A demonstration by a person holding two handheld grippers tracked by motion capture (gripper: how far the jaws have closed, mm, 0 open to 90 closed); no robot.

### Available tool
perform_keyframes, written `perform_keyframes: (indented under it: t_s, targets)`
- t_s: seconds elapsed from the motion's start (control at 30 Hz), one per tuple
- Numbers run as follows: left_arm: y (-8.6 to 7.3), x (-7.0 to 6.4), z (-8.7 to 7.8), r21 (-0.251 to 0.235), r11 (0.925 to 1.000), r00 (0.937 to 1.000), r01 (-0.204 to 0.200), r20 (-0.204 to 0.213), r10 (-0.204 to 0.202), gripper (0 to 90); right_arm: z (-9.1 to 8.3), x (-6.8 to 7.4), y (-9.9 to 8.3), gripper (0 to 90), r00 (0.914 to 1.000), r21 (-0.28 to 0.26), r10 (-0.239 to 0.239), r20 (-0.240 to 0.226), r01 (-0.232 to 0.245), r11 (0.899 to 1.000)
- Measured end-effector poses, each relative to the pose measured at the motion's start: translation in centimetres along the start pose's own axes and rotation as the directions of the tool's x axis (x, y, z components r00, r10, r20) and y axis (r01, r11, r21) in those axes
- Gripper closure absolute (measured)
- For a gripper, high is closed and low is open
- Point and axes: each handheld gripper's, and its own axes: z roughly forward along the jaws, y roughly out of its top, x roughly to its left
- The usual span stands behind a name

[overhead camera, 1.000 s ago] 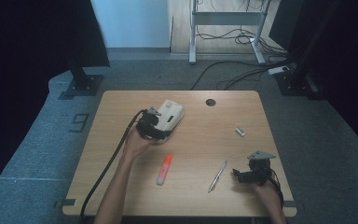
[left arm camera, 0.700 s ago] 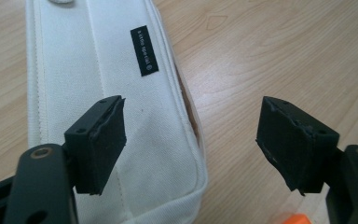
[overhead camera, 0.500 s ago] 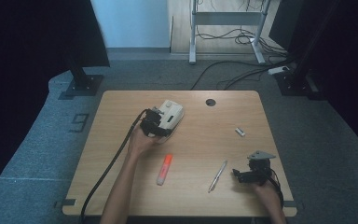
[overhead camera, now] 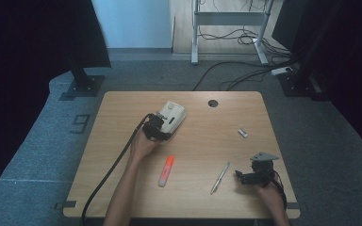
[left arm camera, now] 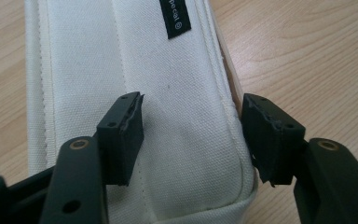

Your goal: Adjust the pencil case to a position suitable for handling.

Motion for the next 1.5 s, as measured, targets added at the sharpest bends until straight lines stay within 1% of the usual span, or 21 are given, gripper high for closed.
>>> perform_keyframes:
  t_s: [0.03,0.07,0.1,0.23,0.43,0.6,0.73,0.97,1.07,1.1,1.2,1.27,1.3,1.37,1.43,1.5]
  targets:
    - [-0.1,-0.1,0.0,0.002,1.0,0.9999,-0.006,-0.01,0.006,42.9,0.0,0.0,0.0,0.0,1.0,0.0,0.0,0.0,0.0,1.0]
    - [-0.2,-0.2,0.0,0.002,0.9999,0.9999,-0.011,-0.011,0.011,43.6,0.0,0.0,0.0,0.0,1.0,0.0,0.0,0.0,0.0,1.0]
    - [-0.3,-0.2,0.0,-0.004,1.0,0.9999,-0.008,-0.01,0.008,44.2,0.0,0.0,0.0,0.0,1.0,0.0,0.0,0.0,0.0,1.0]
    - [-0.7,-0.1,-0.4,0.001,1.0,0.9999,-0.009,0.013,0.009,45.5,0.0,0.0,0.0,0.0,1.0,0.0,0.0,0.0,0.0,1.0]
    - [-1.9,0.0,-1.1,-0.022,0.9997,0.9992,0.013,0.039,-0.012,45.9,0.0,0.0,0.0,0.0,1.0,0.0,0.0,0.0,0.0,1.0]
    - [-3.1,-0.2,-1.7,-0.04,0.9991,0.9992,0.012,0.04,-0.011,45.7,0.0,0.0,0.0,0.0,1.0,0.0,0.0,0.0,0.0,1.0]
    - [-4.3,-0.2,-2.4,-0.056,0.9983,0.9985,0.016,0.054,-0.013,45.4,0.0,0.0,0.0,0.0,1.0,0.0,0.0,0.0,0.0,1.0]
    - [-5.9,-0.4,-3.5,-0.055,0.9983,0.9985,0.017,0.053,-0.014,43.8,0.0,0.0,0.0,0.0,1.0,0.0,0.001,0.001,-0.001,1.0]
    - [-6.5,-0.5,-3.9,-0.06,0.9978,0.9977,0.029,0.064,-0.025,40.3,0.0,0.0,0.0,0.0,1.0,-0.001,0.001,0.001,-0.001,1.0]
    - [-6.7,-0.6,-4.0,-0.06,0.9978,0.9978,0.028,0.062,-0.025,38.8,0.0,0.0,0.0,0.0,1.0,-0.001,0.001,0.0,-0.001,1.0]
    - [-7.2,-1.0,-4.2,-0.064,0.9976,0.999,0.025,0.038,-0.022,36.8,0.0,0.0,0.0,0.0,1.0,-0.001,0.001,0.001,-0.001,1.0]
    - [-7.6,-1.3,-4.5,-0.063,0.9979,0.9997,0.013,0.021,-0.012,36.7,0.0,0.0,0.0,0.0,1.0,-0.001,0.001,0.001,-0.001,1.0]
    - [-7.9,-1.4,-4.6,-0.064,0.9979,0.9999,0.007,0.012,-0.007,37.2,0.0,0.0,0.0,0.0,1.0,-0.001,0.001,0.001,-0.001,1.0]
    - [-8.4,-1.6,-4.8,-0.08,0.9968,1.0,0.006,0.001,-0.006,42.7,0.0,0.0,0.0,0.0,1.0,-0.001,0.001,0.001,-0.001,1.0]
    - [-9.0,-1.6,-5.1,-0.095,0.9951,0.9996,0.028,0.014,-0.027,44.1,0.0,0.0,0.0,0.0,1.0,-0.002,0.001,0.001,-0.001,1.0]
    - [-9.4,-1.6,-5.2,-0.104,0.9941,0.9994,0.034,0.013,-0.032,45.6,0.0,0.0,0.0,0.2,1.0,-0.002,0.002,0.002,-0.002,1.0]
